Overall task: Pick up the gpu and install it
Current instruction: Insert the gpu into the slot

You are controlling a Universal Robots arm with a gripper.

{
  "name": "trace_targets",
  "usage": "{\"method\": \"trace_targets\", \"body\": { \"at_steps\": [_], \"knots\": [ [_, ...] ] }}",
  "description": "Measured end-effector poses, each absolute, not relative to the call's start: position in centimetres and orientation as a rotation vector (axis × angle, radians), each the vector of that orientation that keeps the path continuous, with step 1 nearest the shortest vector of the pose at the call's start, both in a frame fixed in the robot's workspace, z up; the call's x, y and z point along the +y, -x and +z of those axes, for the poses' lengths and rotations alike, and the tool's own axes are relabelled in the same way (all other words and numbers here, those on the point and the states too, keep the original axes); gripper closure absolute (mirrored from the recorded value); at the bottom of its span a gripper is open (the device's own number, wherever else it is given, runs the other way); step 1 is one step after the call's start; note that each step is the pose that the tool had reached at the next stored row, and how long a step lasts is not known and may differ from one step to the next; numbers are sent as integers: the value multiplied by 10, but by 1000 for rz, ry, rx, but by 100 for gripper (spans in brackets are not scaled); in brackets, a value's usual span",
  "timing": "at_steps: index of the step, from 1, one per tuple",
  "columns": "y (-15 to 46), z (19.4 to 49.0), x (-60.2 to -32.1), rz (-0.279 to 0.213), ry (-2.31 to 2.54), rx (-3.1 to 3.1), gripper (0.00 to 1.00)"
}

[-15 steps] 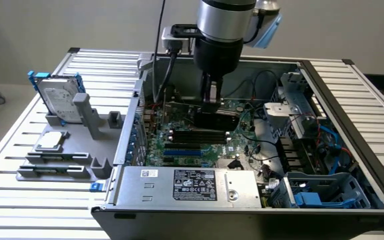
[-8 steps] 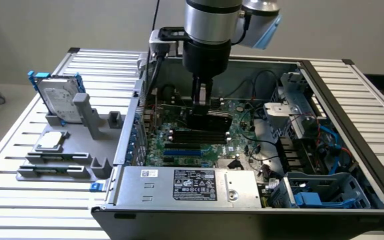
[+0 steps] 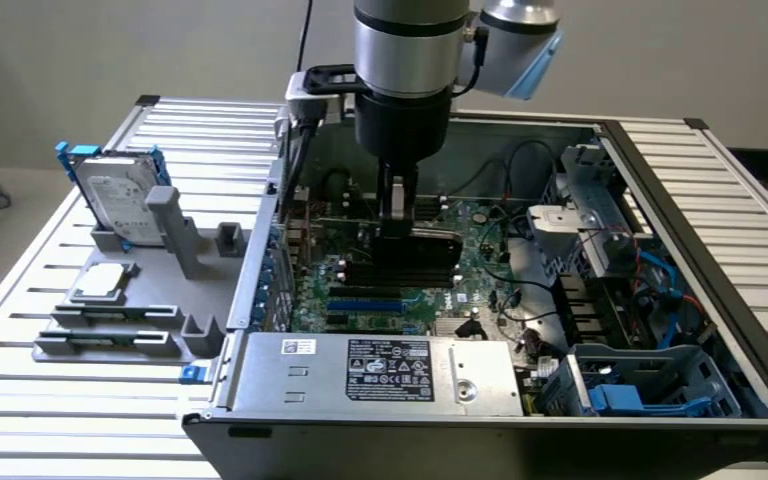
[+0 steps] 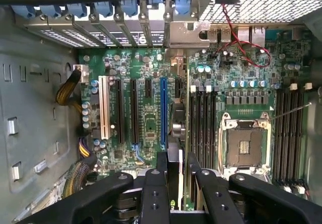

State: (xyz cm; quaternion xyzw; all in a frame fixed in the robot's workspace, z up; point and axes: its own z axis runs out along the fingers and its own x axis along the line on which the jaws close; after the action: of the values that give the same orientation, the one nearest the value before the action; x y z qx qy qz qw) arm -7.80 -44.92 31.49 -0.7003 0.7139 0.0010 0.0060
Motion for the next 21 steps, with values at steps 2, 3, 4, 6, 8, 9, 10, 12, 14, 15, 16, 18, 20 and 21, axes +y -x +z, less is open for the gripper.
{"method": "trace_targets", "body": {
  "at_steps": [2,3,4,6,8,9,10,12,14,15,16,18,20,21],
  "knots": [
    [79,314,-451,3,2194,2231,74],
    [79,314,-453,3,2196,2229,74],
    [79,314,-454,3,2199,2227,74],
    [79,313,-456,3,2206,2219,74],
    [79,312,-458,3,2216,2210,74],
    [79,311,-459,4,2221,2205,74],
    [80,311,-460,4,2224,2202,74],
    [81,309,-461,4,2229,2197,74],
    [83,307,-462,4,2233,2192,74],
    [85,305,-462,4,2235,2191,74],
    [87,304,-462,4,2236,2190,74],
    [94,301,-462,4,2236,2189,74],
    [99,298,-462,1,2236,2187,74],
    [101,297,-462,-4,2234,2184,74]
  ]
}}
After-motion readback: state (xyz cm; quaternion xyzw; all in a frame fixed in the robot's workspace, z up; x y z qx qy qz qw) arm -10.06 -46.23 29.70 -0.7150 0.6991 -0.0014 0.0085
